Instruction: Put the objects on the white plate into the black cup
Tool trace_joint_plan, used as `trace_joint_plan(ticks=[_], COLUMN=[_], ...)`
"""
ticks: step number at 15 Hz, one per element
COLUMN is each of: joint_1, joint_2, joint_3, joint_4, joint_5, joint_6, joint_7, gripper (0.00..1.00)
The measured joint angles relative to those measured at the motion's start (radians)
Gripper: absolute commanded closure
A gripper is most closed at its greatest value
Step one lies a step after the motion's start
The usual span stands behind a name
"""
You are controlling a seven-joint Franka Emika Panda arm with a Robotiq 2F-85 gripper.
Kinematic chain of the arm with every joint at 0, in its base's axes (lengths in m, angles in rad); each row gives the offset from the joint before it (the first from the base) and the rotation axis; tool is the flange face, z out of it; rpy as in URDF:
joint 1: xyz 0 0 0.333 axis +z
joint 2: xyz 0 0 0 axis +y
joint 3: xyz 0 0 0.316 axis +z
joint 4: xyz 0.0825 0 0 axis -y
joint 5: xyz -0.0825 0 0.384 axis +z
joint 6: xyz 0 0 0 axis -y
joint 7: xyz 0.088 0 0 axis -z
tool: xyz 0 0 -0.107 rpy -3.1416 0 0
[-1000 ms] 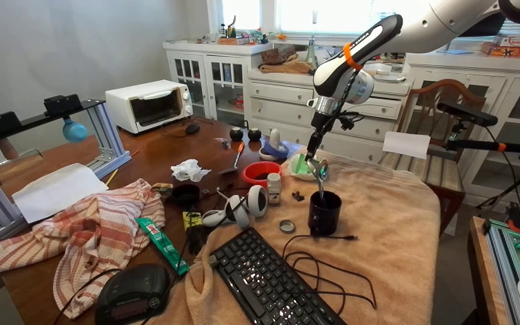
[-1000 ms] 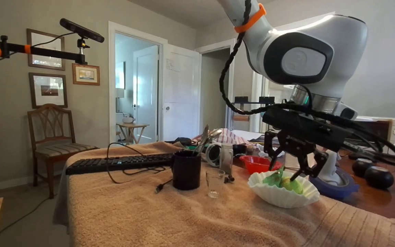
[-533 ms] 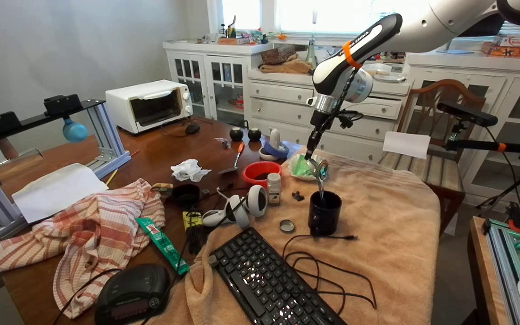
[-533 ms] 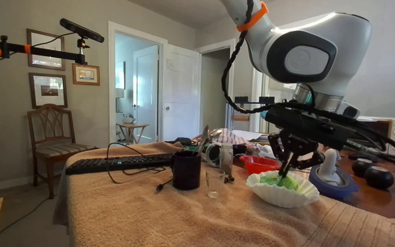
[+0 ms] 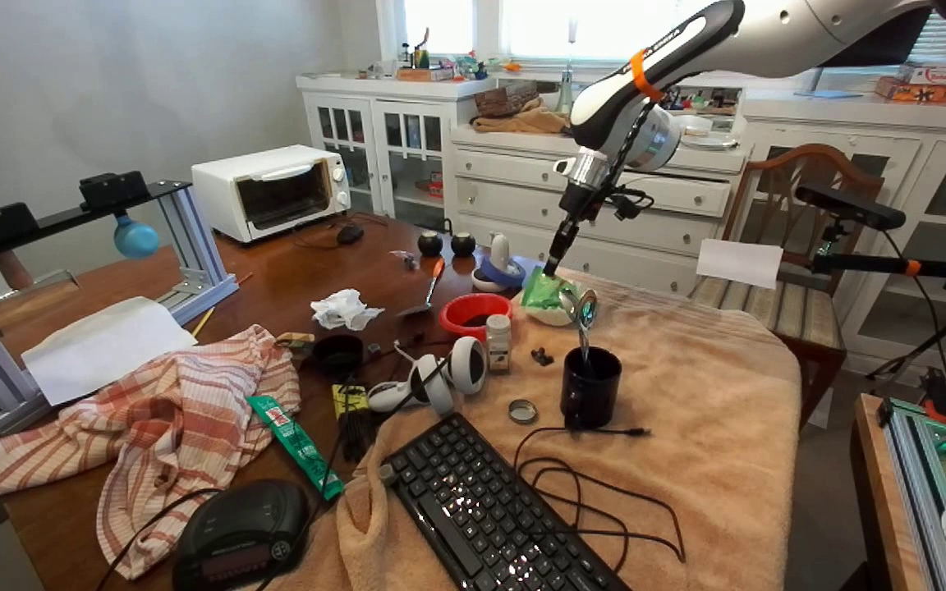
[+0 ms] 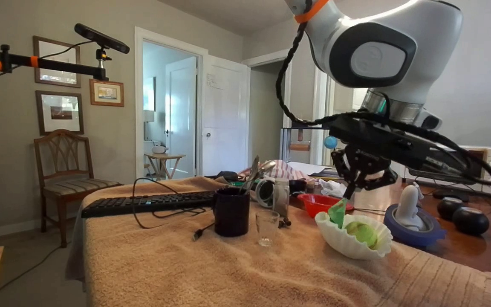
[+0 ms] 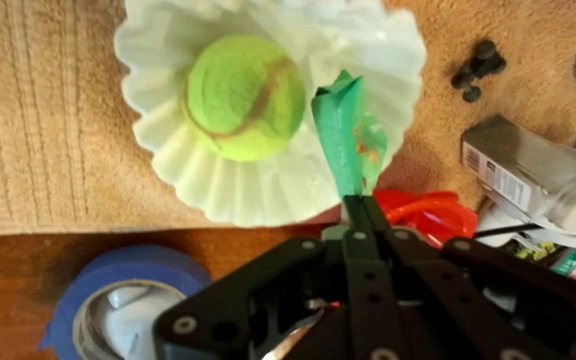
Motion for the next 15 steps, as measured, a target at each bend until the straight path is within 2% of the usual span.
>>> trace_joint_plan(ticks=[6, 10, 15], joint_1=[0.006, 0.025, 0.048], joint_2=[-0.186, -0.298, -0.343], joint_3=[0.02, 0.007, -0.027], joint_4=[-0.102, -0.188, -0.226], joint_5=[0.134, 0.267, 0.326], joint_6=[0.034, -0.003, -0.025], joint_7=[-0.165, -0.266, -0.288], gripper=[1.0, 0.99, 1.0])
